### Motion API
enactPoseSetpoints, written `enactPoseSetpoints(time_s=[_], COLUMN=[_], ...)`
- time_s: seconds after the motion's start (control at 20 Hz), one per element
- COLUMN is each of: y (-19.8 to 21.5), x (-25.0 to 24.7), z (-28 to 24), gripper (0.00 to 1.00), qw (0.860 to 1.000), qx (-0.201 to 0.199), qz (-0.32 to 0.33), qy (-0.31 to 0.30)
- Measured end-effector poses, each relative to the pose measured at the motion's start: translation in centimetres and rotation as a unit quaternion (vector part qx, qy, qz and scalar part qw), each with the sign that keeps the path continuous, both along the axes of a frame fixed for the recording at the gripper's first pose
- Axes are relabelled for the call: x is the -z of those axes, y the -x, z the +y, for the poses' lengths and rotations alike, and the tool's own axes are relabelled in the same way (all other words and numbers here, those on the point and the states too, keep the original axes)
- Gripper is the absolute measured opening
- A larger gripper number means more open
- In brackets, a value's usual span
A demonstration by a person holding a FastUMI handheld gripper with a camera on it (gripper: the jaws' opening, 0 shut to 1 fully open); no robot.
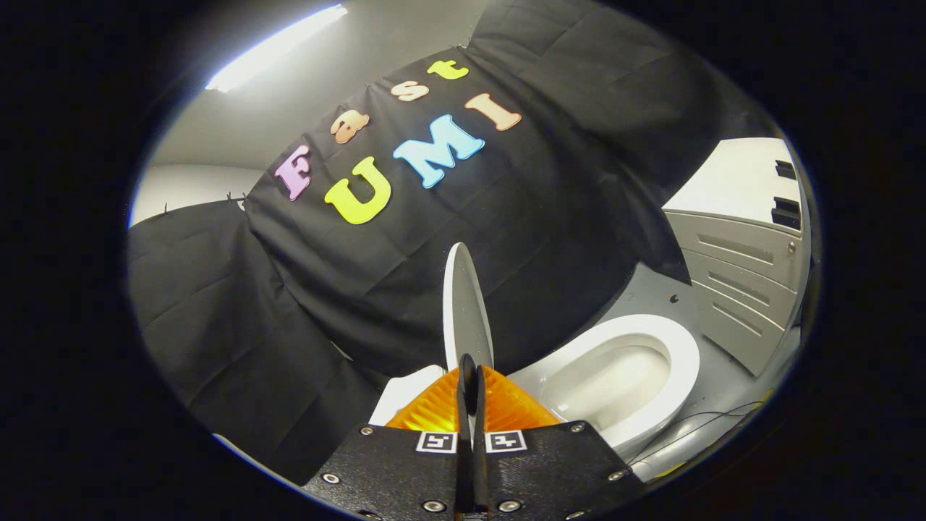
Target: Open the toilet lid.
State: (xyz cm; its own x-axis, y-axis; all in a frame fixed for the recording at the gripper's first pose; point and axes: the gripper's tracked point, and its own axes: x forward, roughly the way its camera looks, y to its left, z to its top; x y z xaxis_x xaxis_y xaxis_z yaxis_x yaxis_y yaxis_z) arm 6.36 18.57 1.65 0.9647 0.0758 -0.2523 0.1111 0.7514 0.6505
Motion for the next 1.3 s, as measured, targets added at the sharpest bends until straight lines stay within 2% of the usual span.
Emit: enactPoseSetpoints(time_s=[0.55,0.7,1.3], y=[-0.9,-1.1,-1.6], x=[-3.6,-4.3,-5.7], z=[7.3,9.4,17.8], gripper=[0.0,0.0,0.0], qw=[0.998,0.995,0.987], qx=[-0.04,-0.055,-0.111], qz=[-0.027,-0.034,-0.051], qy=[0.042,0.071,0.101])
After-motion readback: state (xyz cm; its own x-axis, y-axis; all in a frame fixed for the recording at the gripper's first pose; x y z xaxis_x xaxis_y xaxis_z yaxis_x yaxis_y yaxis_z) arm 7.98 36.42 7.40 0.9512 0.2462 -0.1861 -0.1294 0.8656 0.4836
